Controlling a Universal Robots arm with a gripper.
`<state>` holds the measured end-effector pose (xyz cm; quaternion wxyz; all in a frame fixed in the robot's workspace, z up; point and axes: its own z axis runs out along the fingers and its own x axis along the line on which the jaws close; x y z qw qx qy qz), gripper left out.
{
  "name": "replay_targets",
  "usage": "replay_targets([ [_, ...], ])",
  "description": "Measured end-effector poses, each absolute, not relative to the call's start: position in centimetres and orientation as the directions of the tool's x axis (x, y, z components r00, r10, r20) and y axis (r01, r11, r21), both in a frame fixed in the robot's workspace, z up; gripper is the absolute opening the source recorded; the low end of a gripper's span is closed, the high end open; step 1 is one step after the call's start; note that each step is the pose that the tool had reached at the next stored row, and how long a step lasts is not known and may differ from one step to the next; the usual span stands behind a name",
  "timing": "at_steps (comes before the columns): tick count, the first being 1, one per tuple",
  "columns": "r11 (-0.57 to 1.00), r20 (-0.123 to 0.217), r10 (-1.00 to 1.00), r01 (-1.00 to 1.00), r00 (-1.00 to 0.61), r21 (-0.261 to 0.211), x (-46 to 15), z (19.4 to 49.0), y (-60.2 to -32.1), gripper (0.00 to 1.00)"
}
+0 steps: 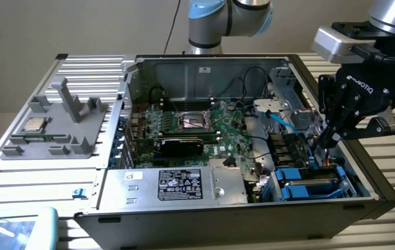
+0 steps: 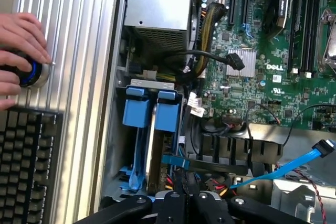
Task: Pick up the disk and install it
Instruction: 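Insert the second disk wire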
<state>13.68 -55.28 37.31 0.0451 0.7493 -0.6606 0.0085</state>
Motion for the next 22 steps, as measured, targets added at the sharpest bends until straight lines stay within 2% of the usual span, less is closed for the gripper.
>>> replay_targets([
  [22,-0.502,0.03,-0.864,-0.864,0.503,0.042,13.68,37.22,-55.28,0.11],
])
